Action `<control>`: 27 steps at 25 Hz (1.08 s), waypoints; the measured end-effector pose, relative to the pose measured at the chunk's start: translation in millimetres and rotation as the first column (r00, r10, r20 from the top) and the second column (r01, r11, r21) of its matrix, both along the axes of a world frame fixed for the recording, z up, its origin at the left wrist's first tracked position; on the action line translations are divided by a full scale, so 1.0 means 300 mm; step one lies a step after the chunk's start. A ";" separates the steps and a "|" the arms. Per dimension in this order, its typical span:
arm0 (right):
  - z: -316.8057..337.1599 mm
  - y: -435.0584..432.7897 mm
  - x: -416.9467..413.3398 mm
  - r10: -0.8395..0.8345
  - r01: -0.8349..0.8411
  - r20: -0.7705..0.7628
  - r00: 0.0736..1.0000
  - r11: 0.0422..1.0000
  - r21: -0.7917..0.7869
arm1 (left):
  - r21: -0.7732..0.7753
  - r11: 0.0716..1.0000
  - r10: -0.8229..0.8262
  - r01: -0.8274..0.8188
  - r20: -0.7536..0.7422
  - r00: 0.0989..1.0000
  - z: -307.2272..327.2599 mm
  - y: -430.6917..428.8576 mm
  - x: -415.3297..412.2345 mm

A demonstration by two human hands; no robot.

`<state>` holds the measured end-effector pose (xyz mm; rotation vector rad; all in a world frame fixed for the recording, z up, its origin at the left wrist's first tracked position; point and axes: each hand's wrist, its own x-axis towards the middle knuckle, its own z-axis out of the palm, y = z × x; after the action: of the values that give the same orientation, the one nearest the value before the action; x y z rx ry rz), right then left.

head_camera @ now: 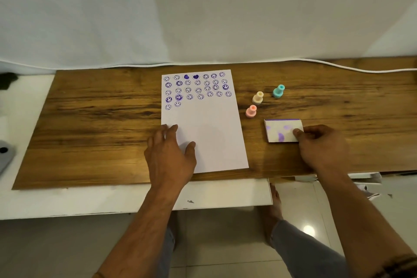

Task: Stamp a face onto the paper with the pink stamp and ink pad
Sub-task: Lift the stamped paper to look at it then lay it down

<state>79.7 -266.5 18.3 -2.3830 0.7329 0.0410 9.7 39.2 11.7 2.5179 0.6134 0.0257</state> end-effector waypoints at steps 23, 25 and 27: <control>-0.097 0.408 -0.168 0.753 -0.710 0.047 0.656 0.638 -0.299 | -0.653 0.647 0.476 -0.393 -0.057 0.878 0.014 0.115 0.063; -0.093 0.404 -0.163 0.734 -0.697 0.095 0.673 0.672 -0.252 | -0.561 0.741 0.442 -0.368 -0.005 0.897 0.014 0.111 0.054; -0.078 0.403 -0.150 0.651 -0.630 0.142 0.746 0.759 -0.165 | -0.572 0.737 0.458 -0.361 0.030 0.888 0.014 0.108 0.054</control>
<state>34.8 -145.7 -5.1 -2.5848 -0.2175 0.0603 25.8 71.6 16.0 1.7564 0.9454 0.1955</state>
